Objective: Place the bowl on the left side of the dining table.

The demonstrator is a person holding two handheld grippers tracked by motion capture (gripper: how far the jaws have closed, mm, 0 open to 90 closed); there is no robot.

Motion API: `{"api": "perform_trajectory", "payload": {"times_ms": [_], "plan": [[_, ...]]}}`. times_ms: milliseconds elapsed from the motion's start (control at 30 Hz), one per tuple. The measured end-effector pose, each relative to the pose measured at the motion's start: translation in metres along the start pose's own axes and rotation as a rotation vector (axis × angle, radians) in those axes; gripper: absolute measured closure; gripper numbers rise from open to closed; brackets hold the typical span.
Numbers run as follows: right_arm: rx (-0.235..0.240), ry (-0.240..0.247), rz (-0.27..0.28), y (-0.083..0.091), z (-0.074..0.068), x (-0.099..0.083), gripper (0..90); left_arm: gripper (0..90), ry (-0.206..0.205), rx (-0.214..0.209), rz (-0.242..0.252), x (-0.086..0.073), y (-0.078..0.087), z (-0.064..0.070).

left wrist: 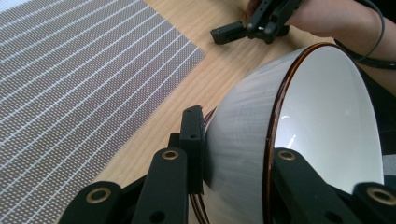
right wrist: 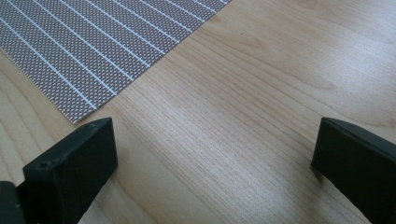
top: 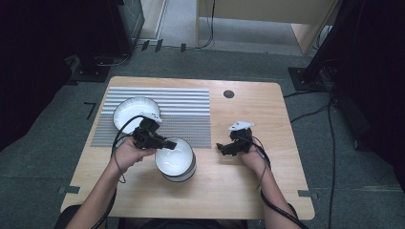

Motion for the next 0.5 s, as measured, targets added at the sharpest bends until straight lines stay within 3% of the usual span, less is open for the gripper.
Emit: {"api": "perform_trajectory", "payload": {"times_ms": [300, 500], "plan": [[0.004, 0.004, 0.001, 0.000, 0.000, 0.000, 0.0, 74.8, 0.013, -0.021, 0.036, 0.004, 0.014, 0.001], [0.004, 0.003, -0.002, -0.001, 0.000, 0.001, 0.0, 74.8, 0.009, -0.011, 0.034, 0.004, 0.017, 0.000]]}}
Point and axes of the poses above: each handheld gripper's, and its own axes: y roughly backward along the jaws, x roughly out of its top, z roughly to its right, the point moved 8 cm from there along -y, roughly forward along the jaws, and after that the axes turned 2 degrees about -x, right-handed, at the moved point
